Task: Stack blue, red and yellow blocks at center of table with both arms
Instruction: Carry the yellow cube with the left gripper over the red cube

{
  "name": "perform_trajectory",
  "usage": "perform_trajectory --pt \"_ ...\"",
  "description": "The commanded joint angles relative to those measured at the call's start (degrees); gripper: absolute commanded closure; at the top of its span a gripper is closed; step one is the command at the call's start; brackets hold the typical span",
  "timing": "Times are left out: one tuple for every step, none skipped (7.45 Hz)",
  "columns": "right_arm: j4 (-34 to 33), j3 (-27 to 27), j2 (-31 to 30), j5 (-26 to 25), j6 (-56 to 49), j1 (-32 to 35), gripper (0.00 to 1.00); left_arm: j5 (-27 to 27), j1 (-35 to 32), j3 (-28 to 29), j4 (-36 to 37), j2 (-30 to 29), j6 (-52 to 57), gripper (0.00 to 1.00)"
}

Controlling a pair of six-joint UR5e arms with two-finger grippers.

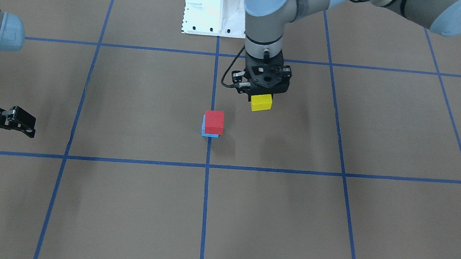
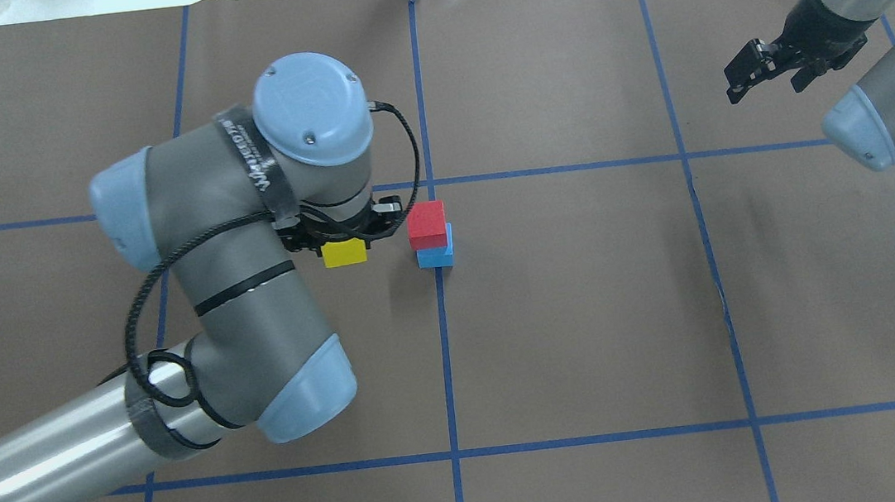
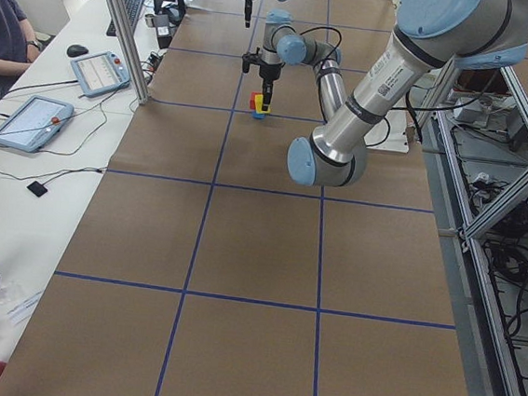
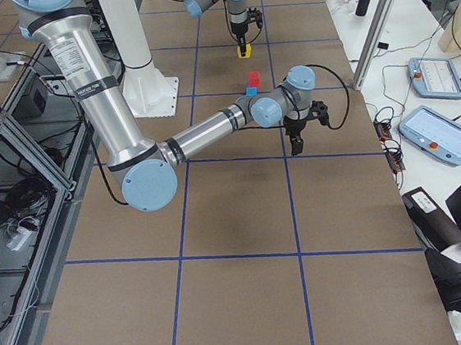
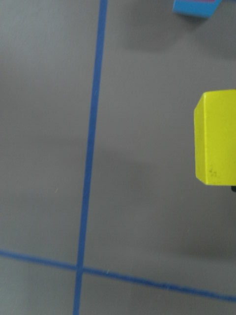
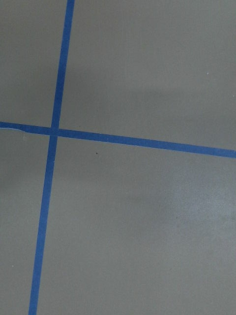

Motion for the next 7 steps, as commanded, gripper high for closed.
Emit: perform_trajectory --pt "0.0 0.1 0.0 0.0 0.0 0.0 0.0 1.1 2.4 10.6 -6.6 -6.7 -0.4 1.0" --pt "0.0 0.1 0.0 0.0 0.0 0.0 0.0 1.0 2.4 12.3 -6.7 -8.4 -0.2 1.0" --pt "0.0 0.0 0.0 0.0 0.0 0.0 0.0 0.8 2.3 11.8 -6.5 -8.5 0.4 1.0" --pt "0.0 0.0 0.0 -0.1 0.0 0.0 0.0 0.8 2.2 11.8 -6.5 -8.4 0.6 1.0" --pt "0.0 0.0 0.0 -0.1 0.0 0.0 0.0 0.8 2.0 11.9 -6.6 -8.3 1.1 1.0" --pt "0.0 0.0 0.0 -0.1 0.0 0.0 0.0 0.8 1.9 11.9 -6.6 -8.3 2.1 1.0" --pt "0.0 0.0 0.0 -0.1 0.0 0.0 0.0 0.8 1.7 12.0 -6.9 -8.3 2.5 1.0"
